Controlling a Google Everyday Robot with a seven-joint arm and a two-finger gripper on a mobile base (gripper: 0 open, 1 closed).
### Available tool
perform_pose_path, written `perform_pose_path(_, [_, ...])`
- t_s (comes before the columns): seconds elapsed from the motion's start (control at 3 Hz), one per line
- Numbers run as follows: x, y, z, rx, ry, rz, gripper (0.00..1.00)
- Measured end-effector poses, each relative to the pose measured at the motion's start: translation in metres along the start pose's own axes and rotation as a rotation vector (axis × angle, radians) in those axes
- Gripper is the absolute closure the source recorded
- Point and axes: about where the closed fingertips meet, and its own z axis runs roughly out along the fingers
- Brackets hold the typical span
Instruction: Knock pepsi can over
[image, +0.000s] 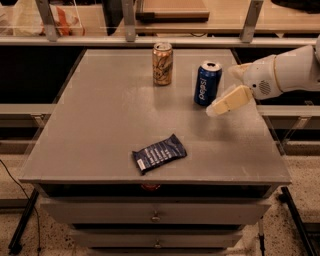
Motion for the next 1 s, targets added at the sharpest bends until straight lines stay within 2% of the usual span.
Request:
perform_pose_path(0.33, [0.005, -0.008, 0.015, -0.007, -0.088, 0.021, 0.0])
perform_pose_path(1.0, [0.0, -0.015, 0.043, -0.029, -0.242, 0.044, 0.0])
